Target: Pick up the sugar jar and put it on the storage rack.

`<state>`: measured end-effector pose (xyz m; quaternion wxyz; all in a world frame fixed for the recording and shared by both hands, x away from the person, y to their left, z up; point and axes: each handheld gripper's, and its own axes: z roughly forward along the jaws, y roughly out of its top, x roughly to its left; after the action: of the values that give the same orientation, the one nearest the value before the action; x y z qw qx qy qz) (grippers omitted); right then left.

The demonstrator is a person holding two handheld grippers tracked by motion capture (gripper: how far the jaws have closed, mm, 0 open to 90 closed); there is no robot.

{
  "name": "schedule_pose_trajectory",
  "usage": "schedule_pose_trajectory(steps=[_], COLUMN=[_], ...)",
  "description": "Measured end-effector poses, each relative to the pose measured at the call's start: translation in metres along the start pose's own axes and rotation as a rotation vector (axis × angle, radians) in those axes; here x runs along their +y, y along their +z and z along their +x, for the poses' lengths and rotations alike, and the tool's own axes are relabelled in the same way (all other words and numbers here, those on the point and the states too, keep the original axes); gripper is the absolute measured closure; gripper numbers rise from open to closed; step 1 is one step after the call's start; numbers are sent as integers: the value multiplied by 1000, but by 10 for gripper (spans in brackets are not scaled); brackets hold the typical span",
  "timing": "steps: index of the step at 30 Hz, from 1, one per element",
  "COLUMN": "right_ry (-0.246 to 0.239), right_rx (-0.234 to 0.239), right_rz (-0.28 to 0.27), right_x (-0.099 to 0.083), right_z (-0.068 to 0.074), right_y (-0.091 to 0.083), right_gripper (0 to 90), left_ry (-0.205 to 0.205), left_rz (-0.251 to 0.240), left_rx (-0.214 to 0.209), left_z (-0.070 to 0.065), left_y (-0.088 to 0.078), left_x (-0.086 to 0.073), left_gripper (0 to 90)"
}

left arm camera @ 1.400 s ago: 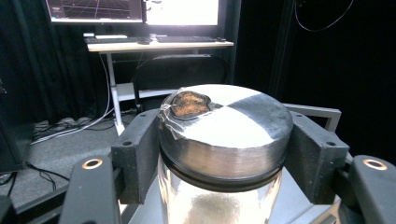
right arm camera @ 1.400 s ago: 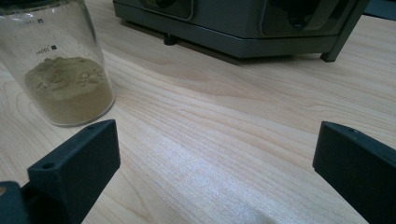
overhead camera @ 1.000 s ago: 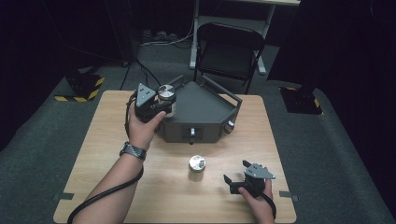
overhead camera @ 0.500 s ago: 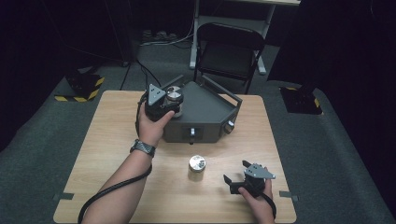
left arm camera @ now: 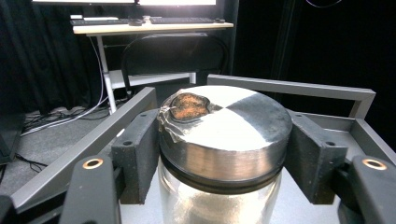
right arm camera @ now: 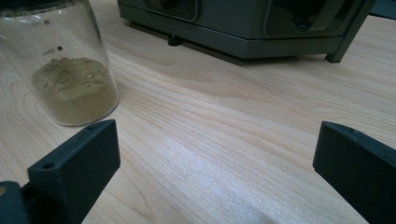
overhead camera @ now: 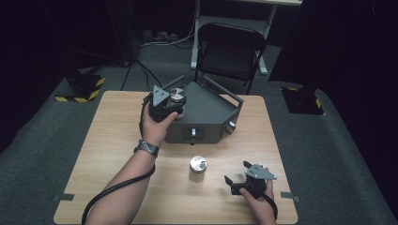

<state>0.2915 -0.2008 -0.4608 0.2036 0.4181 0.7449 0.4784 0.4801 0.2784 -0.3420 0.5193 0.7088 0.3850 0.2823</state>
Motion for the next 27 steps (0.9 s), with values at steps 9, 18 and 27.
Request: schedule_pose_trajectory(steps=[9,18,27], right_ry=[-1,-4,-5], right_rx=[2,0,0], right_rz=[0,0,0], right_x=[0,0,0], right_z=[0,1,1], right_y=[0,0,1], right_gripper=[5,5,5], left_ry=[-1,-8,-7], left_rz=[-4,-7,-8], left_rx=[-7,-16,-14], left_z=[1,4,4], left_y=[1,2,2], left_x=[-2,-3,-3], left_gripper=[334,331,331])
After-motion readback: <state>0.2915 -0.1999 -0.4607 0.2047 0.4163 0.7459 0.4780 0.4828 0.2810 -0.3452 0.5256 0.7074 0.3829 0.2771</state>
